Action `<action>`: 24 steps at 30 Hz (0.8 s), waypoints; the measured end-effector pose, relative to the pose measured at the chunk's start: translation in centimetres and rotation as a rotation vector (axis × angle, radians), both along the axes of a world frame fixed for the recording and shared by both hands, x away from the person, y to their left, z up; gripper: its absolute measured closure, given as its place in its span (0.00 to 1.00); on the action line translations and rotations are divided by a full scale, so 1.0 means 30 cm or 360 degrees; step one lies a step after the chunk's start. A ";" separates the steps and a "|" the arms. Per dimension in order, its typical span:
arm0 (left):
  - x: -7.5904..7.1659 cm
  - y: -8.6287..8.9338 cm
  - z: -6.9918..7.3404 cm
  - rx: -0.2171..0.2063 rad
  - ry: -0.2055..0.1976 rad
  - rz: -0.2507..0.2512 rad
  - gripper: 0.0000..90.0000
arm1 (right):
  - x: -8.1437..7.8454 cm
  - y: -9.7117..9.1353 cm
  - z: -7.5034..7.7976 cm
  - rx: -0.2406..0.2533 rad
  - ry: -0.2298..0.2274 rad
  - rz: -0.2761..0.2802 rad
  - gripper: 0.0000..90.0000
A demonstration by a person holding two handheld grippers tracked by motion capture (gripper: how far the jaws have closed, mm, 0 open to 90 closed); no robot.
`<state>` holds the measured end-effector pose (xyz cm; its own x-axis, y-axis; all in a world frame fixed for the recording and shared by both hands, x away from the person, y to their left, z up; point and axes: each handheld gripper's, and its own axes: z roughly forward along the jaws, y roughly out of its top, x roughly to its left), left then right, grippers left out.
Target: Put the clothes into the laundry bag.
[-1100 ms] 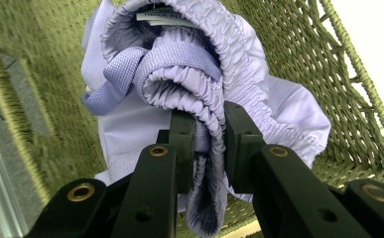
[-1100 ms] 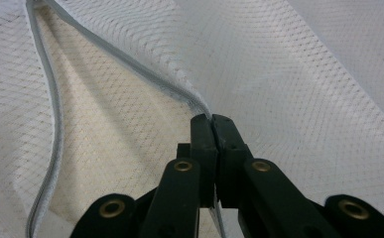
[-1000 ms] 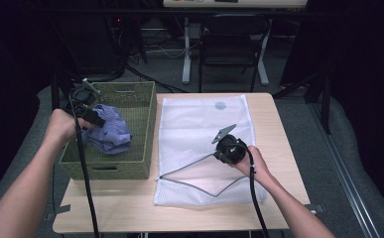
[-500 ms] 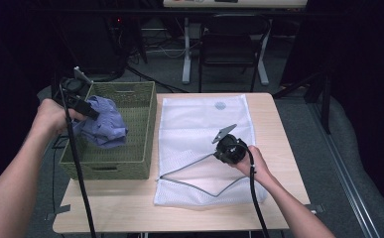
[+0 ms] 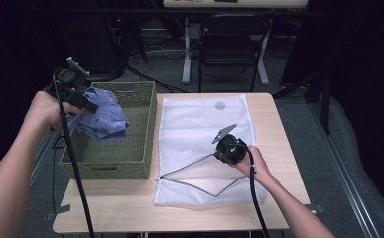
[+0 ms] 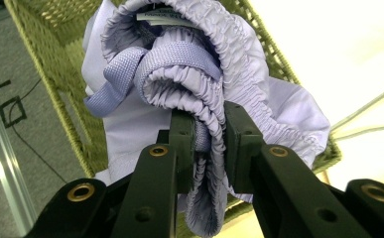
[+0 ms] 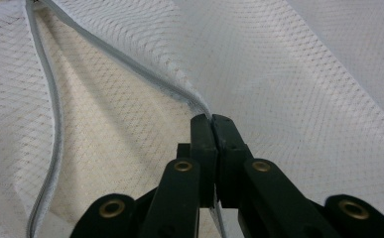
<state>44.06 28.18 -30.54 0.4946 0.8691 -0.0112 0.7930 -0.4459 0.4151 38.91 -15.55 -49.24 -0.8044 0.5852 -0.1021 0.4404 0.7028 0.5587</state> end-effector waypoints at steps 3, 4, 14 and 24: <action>-0.007 -0.014 0.017 -0.0007 -0.0015 -0.0020 0.86 | 0.003 -0.002 0.007 -0.0049 0.0008 0.0025 0.99; -0.010 -0.021 0.025 -0.0005 -0.0021 -0.0035 0.85 | 0.003 -0.002 0.008 -0.0049 0.0010 0.0025 0.99; -0.024 -0.122 0.064 -0.0007 -0.0046 -0.0160 0.86 | 0.003 -0.003 0.008 -0.0049 0.0005 0.0027 0.99; -0.045 -0.244 0.082 -0.0017 -0.0057 -0.0333 0.85 | -0.001 -0.002 0.002 -0.0007 0.0002 0.0003 0.99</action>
<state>42.70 20.87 -28.08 0.6644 0.7474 0.0011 0.6683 -0.5948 0.4469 38.87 -15.61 -49.17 -0.8055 0.5835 -0.1039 0.4398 0.7060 0.5550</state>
